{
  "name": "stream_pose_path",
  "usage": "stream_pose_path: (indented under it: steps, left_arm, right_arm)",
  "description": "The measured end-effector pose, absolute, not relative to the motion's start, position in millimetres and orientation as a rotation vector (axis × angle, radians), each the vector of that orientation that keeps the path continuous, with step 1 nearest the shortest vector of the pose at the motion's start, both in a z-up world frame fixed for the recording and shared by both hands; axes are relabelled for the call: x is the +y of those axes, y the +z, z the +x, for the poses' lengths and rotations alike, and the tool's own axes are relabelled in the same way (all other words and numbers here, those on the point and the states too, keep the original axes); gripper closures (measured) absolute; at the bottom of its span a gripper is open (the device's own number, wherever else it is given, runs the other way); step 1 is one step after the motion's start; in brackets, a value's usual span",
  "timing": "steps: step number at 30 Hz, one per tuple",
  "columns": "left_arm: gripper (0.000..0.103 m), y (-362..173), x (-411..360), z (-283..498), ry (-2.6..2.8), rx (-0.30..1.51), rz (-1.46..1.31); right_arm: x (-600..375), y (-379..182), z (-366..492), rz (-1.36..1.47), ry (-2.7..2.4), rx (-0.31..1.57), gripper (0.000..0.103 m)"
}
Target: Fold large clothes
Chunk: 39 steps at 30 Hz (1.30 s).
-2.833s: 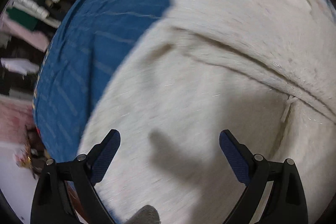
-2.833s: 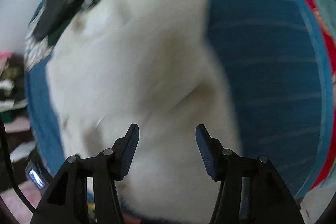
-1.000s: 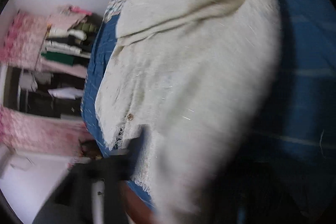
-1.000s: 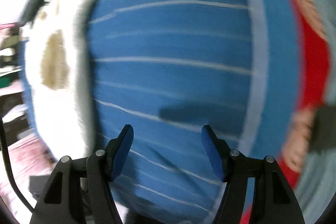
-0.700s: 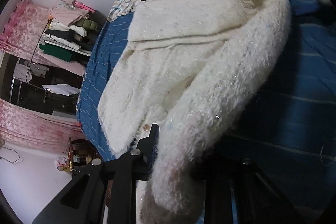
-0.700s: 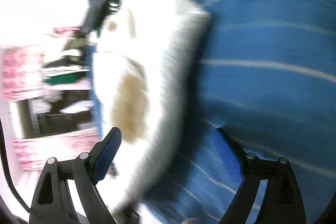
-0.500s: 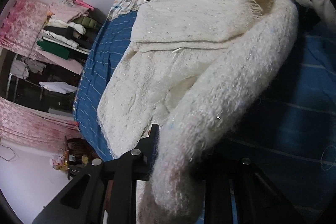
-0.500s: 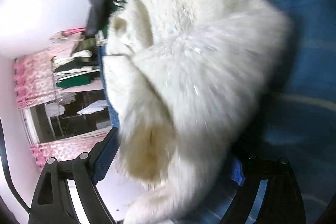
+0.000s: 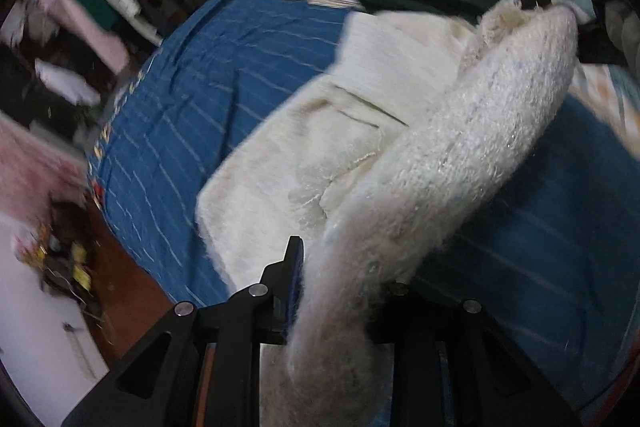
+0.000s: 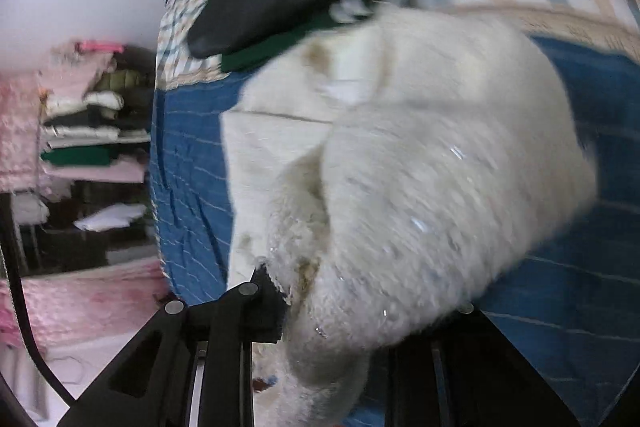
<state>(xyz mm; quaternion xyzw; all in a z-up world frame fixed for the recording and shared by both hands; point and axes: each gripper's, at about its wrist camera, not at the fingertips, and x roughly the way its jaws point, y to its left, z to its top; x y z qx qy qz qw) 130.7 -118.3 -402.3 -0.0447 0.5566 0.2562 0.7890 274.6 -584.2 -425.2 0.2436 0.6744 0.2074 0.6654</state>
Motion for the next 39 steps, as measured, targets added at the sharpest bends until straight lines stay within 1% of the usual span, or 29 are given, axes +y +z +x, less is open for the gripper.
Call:
stream_pose_path:
  steps: [2, 6, 7, 8, 9, 10, 11, 12, 13, 14, 15, 16, 17, 18, 19, 20, 21, 24, 26, 28, 32, 35, 36, 38, 39]
  left_arm:
    - [0.079, -407.4, -78.2, 134.3, 0.555, 1.212, -0.167]
    - [0.074, -434.5, 2.4, 139.2, 0.580, 1.243, -0.331]
    - [0.073, -444.6, 25.5, 138.8, 0.591, 1.247, -0.383]
    - [0.072, -454.4, 42.3, 137.8, 0.607, 1.247, -0.416]
    - [0.071, -464.4, 57.7, 136.4, 0.628, 1.249, -0.432]
    - [0.071, -475.9, 73.4, 135.0, 0.642, 1.248, -0.450]
    - [0.066, -487.8, 87.2, 133.4, 0.651, 1.254, -0.472]
    - [0.062, -495.4, 96.7, 131.9, 0.654, 1.263, -0.492]
    - [0.057, -501.7, 106.1, 129.5, 0.654, 1.267, -0.514]
    - [0.053, -504.2, 111.4, 127.4, 0.658, 1.269, -0.524]
    - [0.051, -503.7, 114.3, 125.8, 0.664, 1.270, -0.524]
    - [0.046, -501.8, 114.5, 122.8, 0.678, 1.267, -0.524]
    - [0.035, -501.0, 112.8, 120.2, 0.696, 1.266, -0.523]
    - [0.028, -502.3, 110.9, 116.9, 0.721, 1.271, -0.513]
    - [0.018, -507.1, 109.0, 114.1, 0.742, 1.282, -0.503]
    - [0.014, -512.2, 107.9, 111.5, 0.754, 1.293, -0.502]
    - [0.014, -518.6, 107.5, 109.9, 0.765, 1.305, -0.509]
    - [0.011, -537.4, 111.6, 111.5, 0.807, 1.327, -0.537]
    - [0.005, -544.4, 112.7, 118.3, 0.832, 1.335, -0.518]
    - [0.004, -545.5, 111.3, 123.6, 0.844, 1.327, -0.492]
    - [0.001, -548.7, 109.3, 131.3, 0.851, 1.329, -0.463]
    - [0.000, -547.5, 105.9, 138.6, 0.858, 1.332, -0.416]
    - [0.000, -548.2, 105.4, 141.5, 0.863, 1.334, -0.399]
    - [0.000, -548.5, 104.4, 149.4, 0.878, 1.336, -0.342]
    - [0.000, -548.1, 101.8, 156.3, 0.884, 1.336, -0.319]
  right_arm:
    - [-535.5, -406.8, 284.5, 0.477, 0.446, 1.535, 0.077]
    - [-425.1, -407.0, 309.0, 0.351, 0.399, 1.577, 0.076]
    - [-393.4, -410.3, 317.5, 0.322, 0.389, 1.589, 0.075]
    - [-372.9, -417.4, 321.0, 0.297, 0.375, 1.606, 0.069]
    - [-346.7, -428.7, 326.5, 0.259, 0.367, 1.632, 0.067]
    - [-327.8, -441.7, 331.5, 0.233, 0.362, 1.654, 0.062]
    - [-307.8, -457.6, 336.4, 0.212, 0.354, 1.675, 0.052]
    - [-295.4, -467.9, 339.9, 0.205, 0.356, 1.694, 0.046]
    - [-282.7, -479.9, 344.6, 0.214, 0.368, 1.716, 0.037]
    - [-276.3, -487.8, 348.2, 0.237, 0.384, 1.723, 0.032]
    - [-276.7, -491.8, 350.0, 0.256, 0.399, 1.721, 0.032]
    - [-278.8, -492.2, 352.7, 0.296, 0.446, 1.703, 0.032]
    - [-286.5, -484.3, 353.0, 0.338, 0.505, 1.677, 0.031]
    - [-293.6, -480.6, 354.2, 0.362, 0.549, 1.650, 0.030]
    - [-310.9, -470.7, 354.5, 0.375, 0.579, 1.606, 0.026]
    - [-334.6, -461.1, 354.6, 0.368, 0.570, 1.559, 0.021]
    - [-356.9, -455.8, 355.2, 0.357, 0.543, 1.525, 0.021]
    - [-429.7, -464.3, 361.3, 0.332, 0.427, 1.492, 0.021]
    - [-471.6, -490.0, 369.4, 0.375, 0.387, 1.523, 0.021]
    - [-501.2, -522.6, 379.7, 0.430, 0.411, 1.550, 0.021]
    - [-511.3, -582.9, 399.5, 0.572, 0.539, 1.604, 0.021]
    - [-500.7, -596.8, 409.9, 0.661, 0.639, 1.560, 0.021]
    - [-493.6, -596.2, 413.4, 0.674, 0.677, 1.533, 0.024]
    - [-479.0, -597.3, 415.9, 0.708, 0.727, 1.522, 0.069]
    - [-472.3, -598.7, 414.3, 0.724, 0.726, 1.525, 0.071]
